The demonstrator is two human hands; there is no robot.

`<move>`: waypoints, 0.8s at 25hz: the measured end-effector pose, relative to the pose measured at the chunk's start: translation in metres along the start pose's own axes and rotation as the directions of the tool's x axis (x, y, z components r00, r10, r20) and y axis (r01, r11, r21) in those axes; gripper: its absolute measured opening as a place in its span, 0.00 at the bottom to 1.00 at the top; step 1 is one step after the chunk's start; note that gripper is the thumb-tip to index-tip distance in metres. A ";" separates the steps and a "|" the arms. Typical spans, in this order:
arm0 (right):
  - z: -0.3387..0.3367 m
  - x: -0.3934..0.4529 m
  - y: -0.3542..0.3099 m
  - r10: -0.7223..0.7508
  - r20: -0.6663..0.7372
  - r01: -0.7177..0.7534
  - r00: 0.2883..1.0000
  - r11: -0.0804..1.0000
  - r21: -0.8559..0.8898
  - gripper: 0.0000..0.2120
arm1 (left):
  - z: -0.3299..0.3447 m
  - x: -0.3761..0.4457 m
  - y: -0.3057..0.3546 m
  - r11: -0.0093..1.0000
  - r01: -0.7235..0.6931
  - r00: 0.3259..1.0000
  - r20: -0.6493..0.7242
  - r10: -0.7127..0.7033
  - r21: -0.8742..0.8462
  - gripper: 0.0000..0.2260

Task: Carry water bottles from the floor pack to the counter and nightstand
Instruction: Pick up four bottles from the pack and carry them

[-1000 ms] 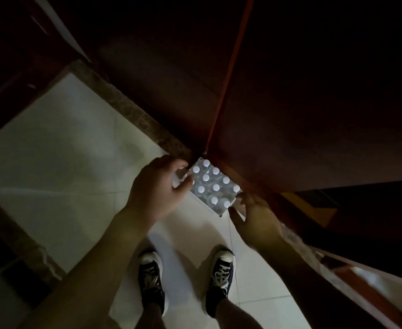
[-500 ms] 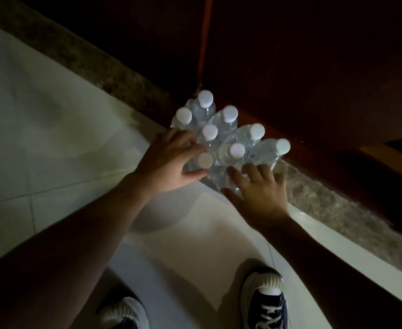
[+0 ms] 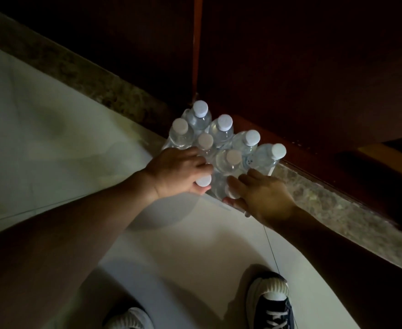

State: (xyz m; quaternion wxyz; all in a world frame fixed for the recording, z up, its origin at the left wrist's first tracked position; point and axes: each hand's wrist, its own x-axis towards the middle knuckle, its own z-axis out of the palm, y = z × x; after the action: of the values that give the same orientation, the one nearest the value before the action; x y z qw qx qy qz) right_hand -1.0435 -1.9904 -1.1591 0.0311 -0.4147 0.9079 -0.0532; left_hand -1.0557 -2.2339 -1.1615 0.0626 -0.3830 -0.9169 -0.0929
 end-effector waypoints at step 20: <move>-0.894 -0.012 -0.128 0.402 -0.468 -0.462 0.787 0.887 -0.015 0.20 | -0.868 0.173 0.127 0.968 0.249 0.912 -0.344 -0.223 0.032 0.16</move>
State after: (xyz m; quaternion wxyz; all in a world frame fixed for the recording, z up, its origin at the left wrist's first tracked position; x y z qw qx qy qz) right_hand -1.0303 -2.0013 -0.2563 -0.1962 -0.1726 0.9619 -0.0809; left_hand -1.0484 -2.2160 -0.2679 0.2217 -0.2454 -0.9348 -0.1295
